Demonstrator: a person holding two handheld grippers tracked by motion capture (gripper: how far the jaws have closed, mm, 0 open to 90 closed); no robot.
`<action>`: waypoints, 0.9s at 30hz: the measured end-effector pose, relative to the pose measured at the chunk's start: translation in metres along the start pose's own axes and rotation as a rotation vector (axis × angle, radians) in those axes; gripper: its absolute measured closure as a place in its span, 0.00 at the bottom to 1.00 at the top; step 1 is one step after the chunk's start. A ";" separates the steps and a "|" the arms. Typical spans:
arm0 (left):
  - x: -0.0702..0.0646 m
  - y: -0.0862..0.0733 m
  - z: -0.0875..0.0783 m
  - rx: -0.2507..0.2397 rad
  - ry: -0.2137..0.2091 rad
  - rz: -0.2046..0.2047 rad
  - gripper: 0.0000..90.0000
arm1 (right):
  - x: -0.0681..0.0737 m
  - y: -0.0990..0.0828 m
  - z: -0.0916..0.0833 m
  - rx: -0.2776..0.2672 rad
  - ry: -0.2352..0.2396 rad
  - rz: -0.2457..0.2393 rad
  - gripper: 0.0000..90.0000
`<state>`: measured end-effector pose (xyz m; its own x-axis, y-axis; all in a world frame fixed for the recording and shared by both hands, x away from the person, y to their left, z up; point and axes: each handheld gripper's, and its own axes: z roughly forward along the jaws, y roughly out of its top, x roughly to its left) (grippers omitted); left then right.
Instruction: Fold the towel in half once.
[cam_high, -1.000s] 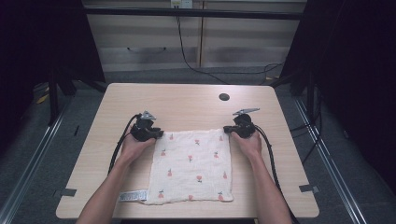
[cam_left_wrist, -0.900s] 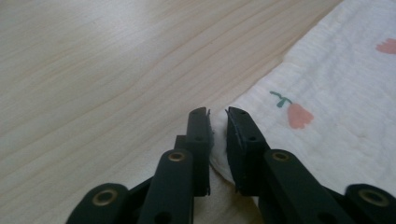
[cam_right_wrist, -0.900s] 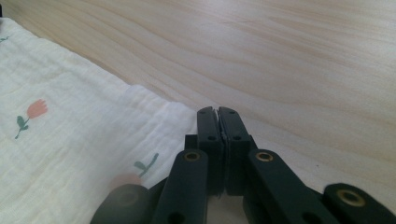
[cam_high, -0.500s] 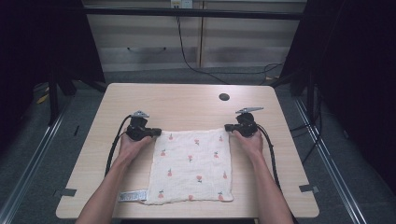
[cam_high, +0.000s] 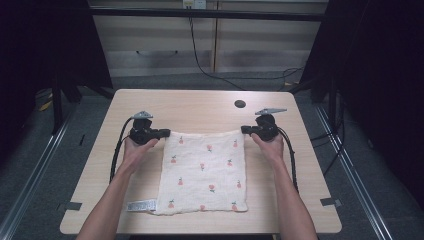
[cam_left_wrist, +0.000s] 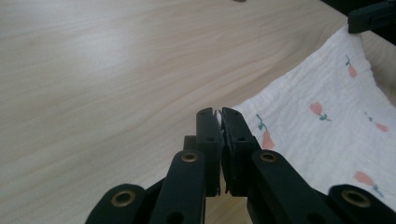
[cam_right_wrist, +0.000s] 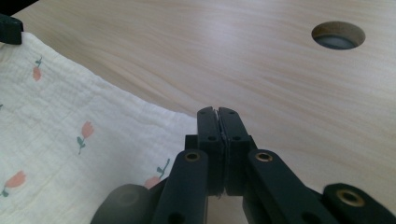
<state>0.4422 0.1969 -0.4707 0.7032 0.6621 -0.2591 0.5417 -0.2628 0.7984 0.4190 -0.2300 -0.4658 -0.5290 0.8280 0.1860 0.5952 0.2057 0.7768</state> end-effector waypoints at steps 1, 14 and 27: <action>0.000 0.000 0.000 0.000 0.000 0.000 0.96 | 0.000 0.000 0.000 0.000 0.000 0.000 0.99; -0.003 0.021 -0.021 -0.062 0.010 0.031 0.96 | -0.001 0.024 -0.018 -0.068 0.006 -0.010 0.99; -0.007 0.038 -0.041 -0.101 0.024 0.064 0.96 | 0.006 0.051 -0.031 -0.099 0.010 -0.051 0.99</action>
<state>0.4390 0.2109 -0.4165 0.7229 0.6633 -0.1936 0.4459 -0.2337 0.8640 0.4269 -0.2306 -0.4064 -0.5632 0.8126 0.1501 0.5046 0.1944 0.8412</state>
